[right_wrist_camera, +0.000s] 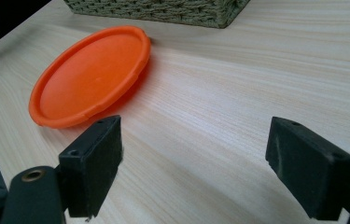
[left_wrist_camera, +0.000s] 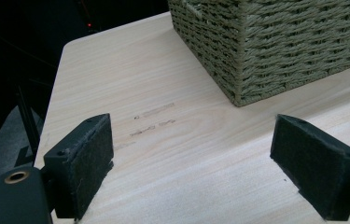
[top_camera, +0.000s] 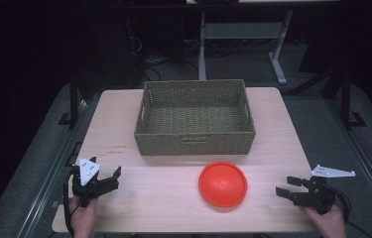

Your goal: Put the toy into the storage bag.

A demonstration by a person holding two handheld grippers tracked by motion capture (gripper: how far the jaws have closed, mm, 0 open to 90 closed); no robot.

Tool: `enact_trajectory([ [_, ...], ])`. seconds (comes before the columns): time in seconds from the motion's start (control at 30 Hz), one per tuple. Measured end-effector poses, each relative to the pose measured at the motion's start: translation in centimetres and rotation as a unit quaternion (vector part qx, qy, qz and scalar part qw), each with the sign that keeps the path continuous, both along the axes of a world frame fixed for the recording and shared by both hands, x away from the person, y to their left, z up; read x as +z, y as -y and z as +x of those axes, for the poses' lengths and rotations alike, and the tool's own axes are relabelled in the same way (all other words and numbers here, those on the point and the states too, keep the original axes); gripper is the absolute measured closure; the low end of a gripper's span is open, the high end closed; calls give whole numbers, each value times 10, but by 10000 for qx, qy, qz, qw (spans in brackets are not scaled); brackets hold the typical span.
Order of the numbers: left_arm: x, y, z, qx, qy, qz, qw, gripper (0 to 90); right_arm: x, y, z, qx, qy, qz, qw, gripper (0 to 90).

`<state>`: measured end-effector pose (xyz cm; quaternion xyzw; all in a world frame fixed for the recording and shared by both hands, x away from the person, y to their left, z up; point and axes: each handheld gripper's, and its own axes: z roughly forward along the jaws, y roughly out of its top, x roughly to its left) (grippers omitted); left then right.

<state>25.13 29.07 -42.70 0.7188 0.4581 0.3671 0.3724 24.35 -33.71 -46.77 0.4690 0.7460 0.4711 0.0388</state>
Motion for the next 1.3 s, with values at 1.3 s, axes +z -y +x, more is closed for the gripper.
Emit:
enact_trajectory([
  [1.3, -3, 2, -1, -230, 101, 121, 9996, 127, 40, -46, 15, 351, 326, -32, 9988, 183],
])
